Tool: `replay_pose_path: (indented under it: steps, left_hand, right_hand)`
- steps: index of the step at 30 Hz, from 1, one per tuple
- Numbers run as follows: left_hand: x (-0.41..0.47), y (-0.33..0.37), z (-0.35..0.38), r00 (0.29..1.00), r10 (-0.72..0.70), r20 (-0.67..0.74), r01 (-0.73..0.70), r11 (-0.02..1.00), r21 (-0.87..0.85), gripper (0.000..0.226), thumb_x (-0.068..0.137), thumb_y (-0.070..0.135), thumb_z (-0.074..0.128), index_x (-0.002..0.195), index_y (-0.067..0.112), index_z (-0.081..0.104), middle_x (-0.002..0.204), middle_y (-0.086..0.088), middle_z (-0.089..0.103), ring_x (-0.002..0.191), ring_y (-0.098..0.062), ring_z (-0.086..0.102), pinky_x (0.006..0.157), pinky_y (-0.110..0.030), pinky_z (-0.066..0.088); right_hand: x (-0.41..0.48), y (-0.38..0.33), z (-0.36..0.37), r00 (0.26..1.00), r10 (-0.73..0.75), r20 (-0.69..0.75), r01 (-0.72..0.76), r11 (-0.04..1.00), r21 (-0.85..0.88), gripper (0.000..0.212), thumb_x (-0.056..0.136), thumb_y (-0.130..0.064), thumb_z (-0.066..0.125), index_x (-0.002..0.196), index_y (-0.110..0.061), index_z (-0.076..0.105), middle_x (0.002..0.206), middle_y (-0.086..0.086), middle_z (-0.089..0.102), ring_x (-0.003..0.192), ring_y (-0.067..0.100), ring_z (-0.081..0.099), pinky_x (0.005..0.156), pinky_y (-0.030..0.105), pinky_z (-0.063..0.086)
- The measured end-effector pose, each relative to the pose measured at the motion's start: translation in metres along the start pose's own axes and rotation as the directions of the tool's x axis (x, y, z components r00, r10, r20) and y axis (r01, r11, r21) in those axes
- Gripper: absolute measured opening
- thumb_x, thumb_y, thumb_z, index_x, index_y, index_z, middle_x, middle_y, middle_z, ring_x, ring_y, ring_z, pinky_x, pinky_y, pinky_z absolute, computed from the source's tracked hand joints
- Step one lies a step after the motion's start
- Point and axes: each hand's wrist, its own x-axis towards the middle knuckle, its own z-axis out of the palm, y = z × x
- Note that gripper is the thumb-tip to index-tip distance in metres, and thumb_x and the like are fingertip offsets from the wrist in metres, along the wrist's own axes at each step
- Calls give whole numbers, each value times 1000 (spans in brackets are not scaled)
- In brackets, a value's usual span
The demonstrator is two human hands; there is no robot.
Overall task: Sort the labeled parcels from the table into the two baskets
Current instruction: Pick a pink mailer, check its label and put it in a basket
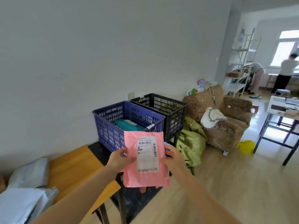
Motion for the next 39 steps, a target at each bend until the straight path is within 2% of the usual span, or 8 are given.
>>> replay_pose_path:
  steps: [5, 14, 17, 26, 29, 34, 36, 39]
  left_hand:
    - [47, 30, 41, 999, 28, 33, -29, 999, 17, 37, 79, 10, 76, 112, 11, 58, 105, -7, 61, 98, -29, 63, 88, -48, 54]
    - [170, 79, 124, 994, 81, 72, -83, 996, 33, 40, 81, 7, 74, 118, 10, 59, 109, -11, 63, 101, -30, 63, 91, -46, 53]
    - [214, 100, 144, 995, 71, 63, -74, 997, 33, 36, 79, 8, 76, 111, 12, 61, 105, -11, 66, 96, -28, 66, 89, -45, 54]
    - [307, 156, 225, 995, 72, 71, -70, 997, -29, 28, 81, 3, 73, 105, 11, 60, 100, -15, 66, 91, -32, 66, 85, -49, 55]
    - [334, 175, 253, 994, 96, 46, -94, 995, -31, 31, 82, 4, 73, 110, 7, 61, 103, -17, 65, 96, -35, 66, 87, -50, 54]
    - [373, 197, 307, 994, 100, -34, -103, 990, -94, 33, 84, 7, 70, 115, 10, 60, 101, -11, 64, 92, -29, 66, 81, -44, 57]
    - [385, 203, 327, 991, 101, -91, -110, 988, -104, 33, 85, 10, 70, 115, 13, 59, 95, -4, 63, 85, -21, 64, 74, -36, 54]
    - [402, 215, 354, 985, 72, -156, -92, 988, -123, 34, 85, 11, 70, 117, 16, 58, 95, -1, 61, 88, -21, 62, 78, -37, 53]
  right_hand:
    - [43, 11, -33, 997, 35, -68, -32, 998, 50, 45, 79, 12, 56, 116, -14, 59, 105, 3, 66, 87, 9, 63, 57, 13, 51]
    - [178, 32, -87, 995, 47, -91, -47, 999, 9, 46, 81, 14, 55, 121, -9, 57, 103, 1, 63, 92, 12, 61, 66, 18, 54]
    - [229, 35, -102, 996, 52, -68, -53, 998, -18, 46, 80, 14, 54, 120, -10, 56, 103, -1, 63, 87, 2, 59, 60, 14, 52]
    - [350, 47, -167, 996, 53, -70, -55, 998, -29, 53, 82, 12, 57, 131, -6, 51, 113, 6, 62, 96, 15, 62, 67, 21, 55]
    - [389, 48, -192, 999, 28, -45, -30, 998, -58, 51, 82, 11, 59, 129, -9, 52, 100, -7, 59, 85, 2, 58, 54, 12, 50]
    - [460, 55, -235, 1000, -11, 24, 13, 995, -94, 56, 82, 11, 57, 133, -9, 49, 117, 7, 61, 100, 17, 61, 70, 25, 55]
    - [487, 57, -251, 997, -22, 74, 31, 992, -121, 57, 83, 10, 58, 135, -10, 48, 120, 6, 60, 104, 17, 61, 71, 24, 55]
    - [523, 60, -272, 988, -26, 153, 48, 988, -145, 57, 83, 8, 59, 136, -12, 47, 120, 2, 59, 101, 12, 59, 69, 20, 53]
